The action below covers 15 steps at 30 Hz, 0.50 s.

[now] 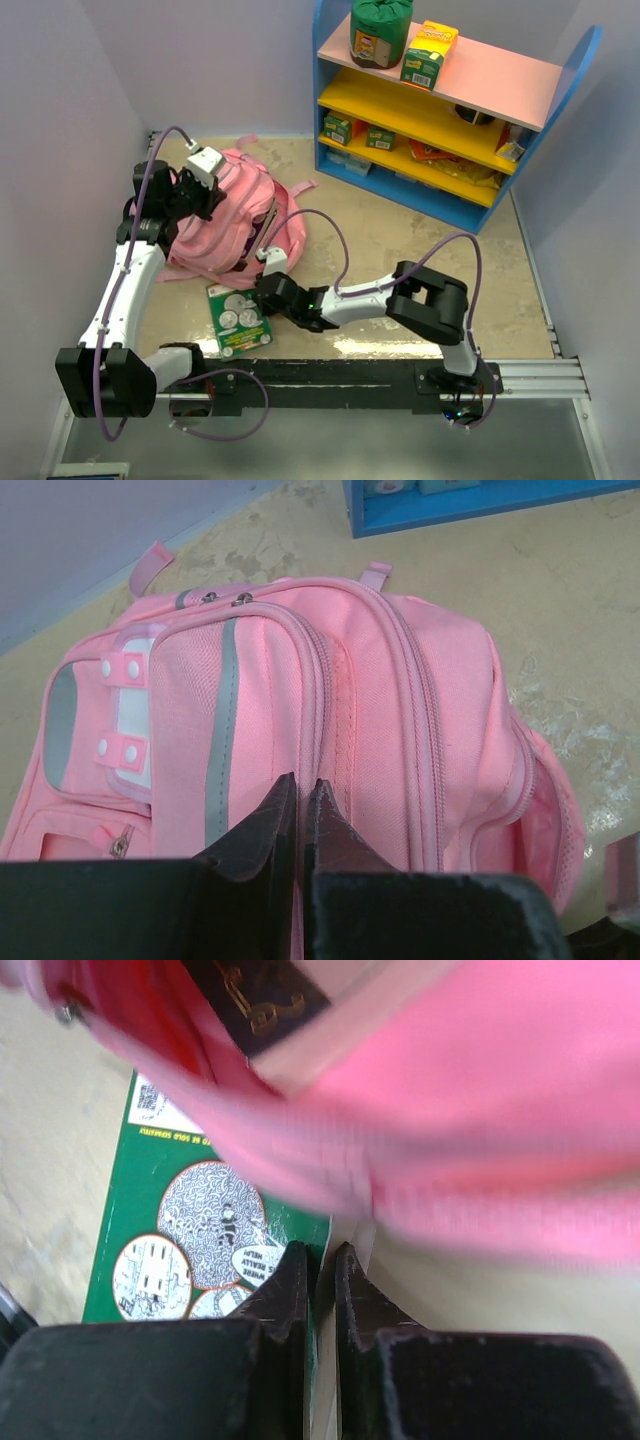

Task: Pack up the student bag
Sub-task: Pick up the book from the center of the board.

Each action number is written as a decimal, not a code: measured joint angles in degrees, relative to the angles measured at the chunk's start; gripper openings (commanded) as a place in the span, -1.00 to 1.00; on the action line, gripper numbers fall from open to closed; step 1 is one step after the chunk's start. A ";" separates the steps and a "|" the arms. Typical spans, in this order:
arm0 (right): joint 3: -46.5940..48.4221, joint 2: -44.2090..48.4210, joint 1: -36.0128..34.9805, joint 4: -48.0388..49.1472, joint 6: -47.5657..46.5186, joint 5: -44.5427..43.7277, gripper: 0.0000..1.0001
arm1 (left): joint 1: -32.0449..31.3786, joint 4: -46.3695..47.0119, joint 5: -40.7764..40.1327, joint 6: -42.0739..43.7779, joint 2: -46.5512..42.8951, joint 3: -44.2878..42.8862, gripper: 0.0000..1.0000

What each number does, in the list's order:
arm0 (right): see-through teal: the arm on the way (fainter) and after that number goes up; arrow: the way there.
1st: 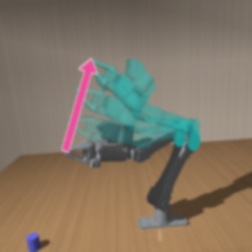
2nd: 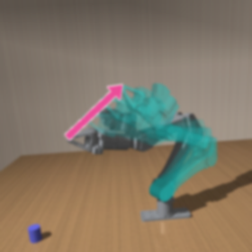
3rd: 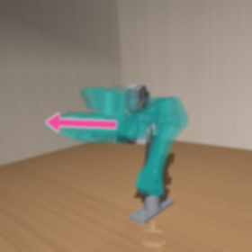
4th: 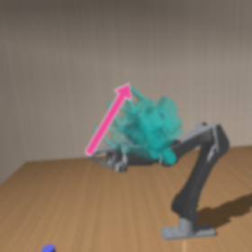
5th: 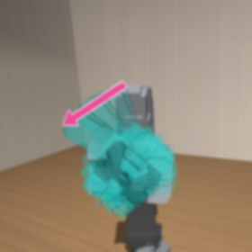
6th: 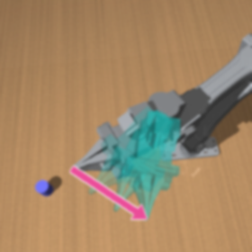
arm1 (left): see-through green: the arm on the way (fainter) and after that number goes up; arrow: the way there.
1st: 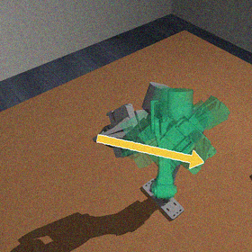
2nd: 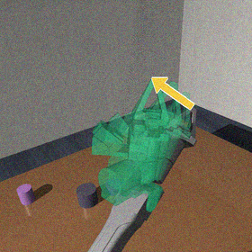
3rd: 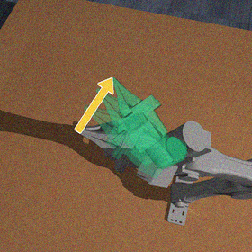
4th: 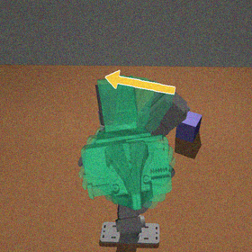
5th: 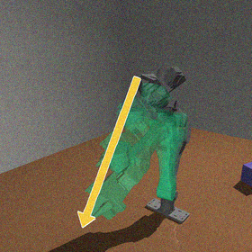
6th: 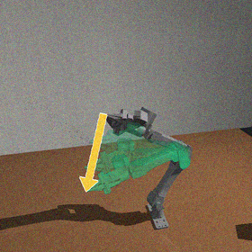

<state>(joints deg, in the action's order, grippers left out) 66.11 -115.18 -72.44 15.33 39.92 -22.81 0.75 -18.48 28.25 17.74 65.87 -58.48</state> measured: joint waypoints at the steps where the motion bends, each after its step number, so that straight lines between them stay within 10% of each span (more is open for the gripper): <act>1: -2.19 1.73 -0.04 0.22 0.02 0.00 -1.00 | -0.02 0.02 0.02 -0.04 0.00 0.00 -1.00; 15: -32.50 43.85 4.13 -15.19 8.00 -7.13 -1.00 | 0.04 0.55 -1.92 -1.73 -0.11 0.28 -1.00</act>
<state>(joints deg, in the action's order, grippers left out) 33.61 -71.33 -68.31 0.14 47.92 -29.93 0.80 -17.93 26.33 16.01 65.76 -58.19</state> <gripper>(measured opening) 0.059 0.060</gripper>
